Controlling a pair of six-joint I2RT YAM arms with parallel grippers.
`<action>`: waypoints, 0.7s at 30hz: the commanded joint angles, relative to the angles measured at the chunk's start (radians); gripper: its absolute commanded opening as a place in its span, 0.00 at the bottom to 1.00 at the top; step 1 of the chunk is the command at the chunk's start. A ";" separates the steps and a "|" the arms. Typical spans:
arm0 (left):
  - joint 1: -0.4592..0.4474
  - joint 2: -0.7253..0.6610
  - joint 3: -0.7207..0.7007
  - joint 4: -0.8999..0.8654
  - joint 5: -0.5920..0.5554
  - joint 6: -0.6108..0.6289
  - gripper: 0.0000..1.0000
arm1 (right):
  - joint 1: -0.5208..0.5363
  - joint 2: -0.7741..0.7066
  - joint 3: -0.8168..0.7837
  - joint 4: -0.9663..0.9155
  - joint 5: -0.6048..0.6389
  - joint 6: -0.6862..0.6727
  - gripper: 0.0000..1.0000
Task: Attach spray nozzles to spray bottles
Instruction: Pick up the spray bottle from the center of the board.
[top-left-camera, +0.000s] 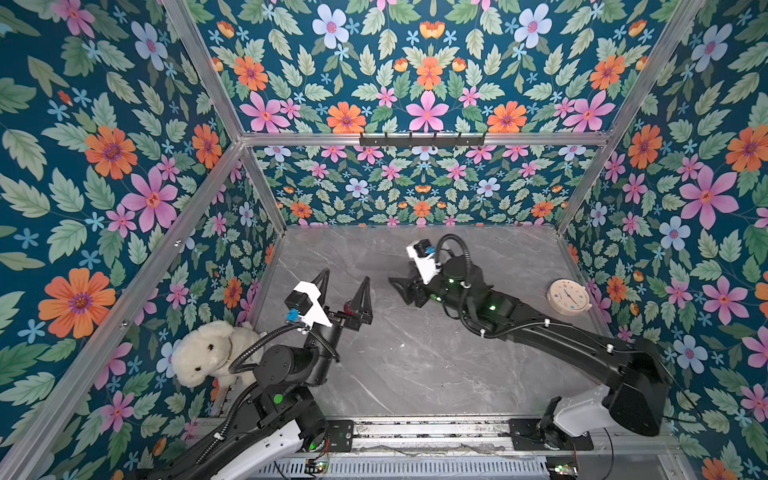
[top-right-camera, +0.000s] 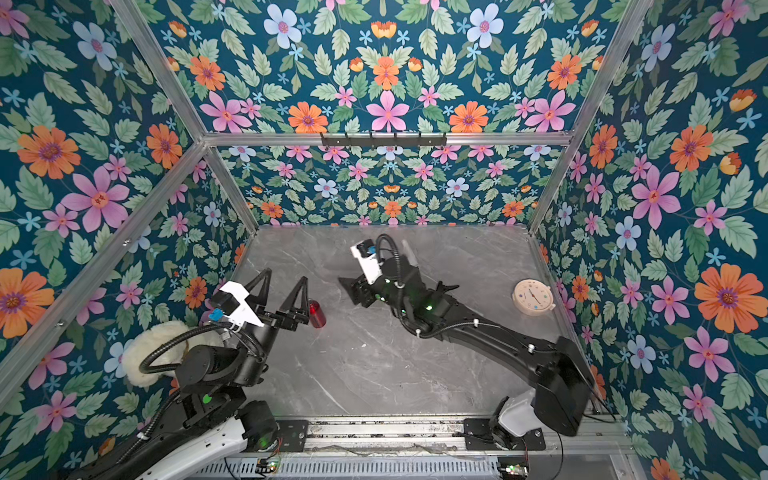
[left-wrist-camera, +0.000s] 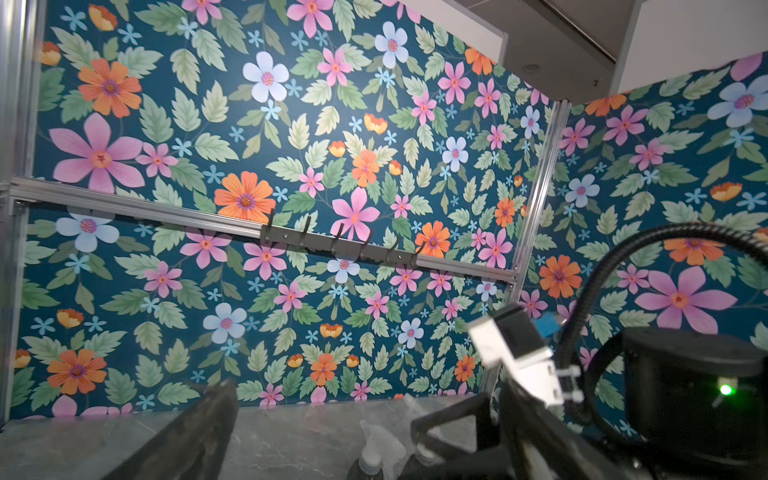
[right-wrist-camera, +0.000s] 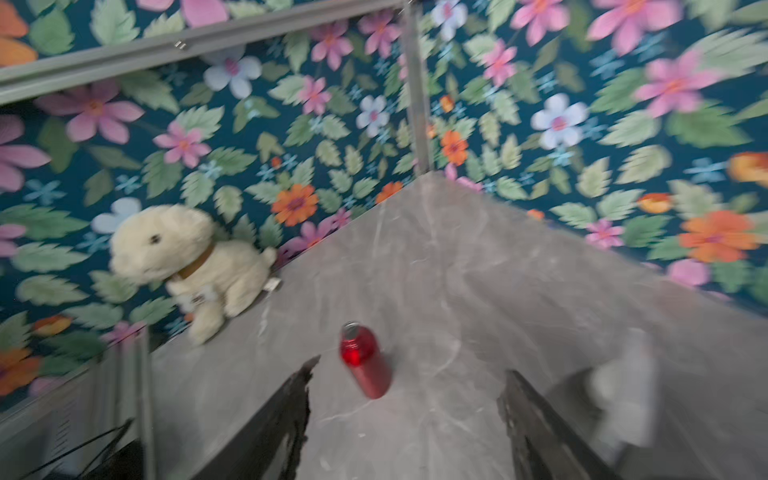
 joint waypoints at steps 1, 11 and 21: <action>0.000 -0.036 0.017 -0.045 -0.048 0.000 1.00 | 0.039 0.163 0.111 -0.073 -0.083 0.067 0.77; 0.000 -0.104 0.012 -0.086 -0.036 -0.008 1.00 | 0.043 0.531 0.308 0.073 -0.030 0.107 0.80; 0.000 -0.109 0.001 -0.097 -0.024 -0.026 1.00 | 0.042 0.686 0.356 0.200 -0.040 0.092 0.78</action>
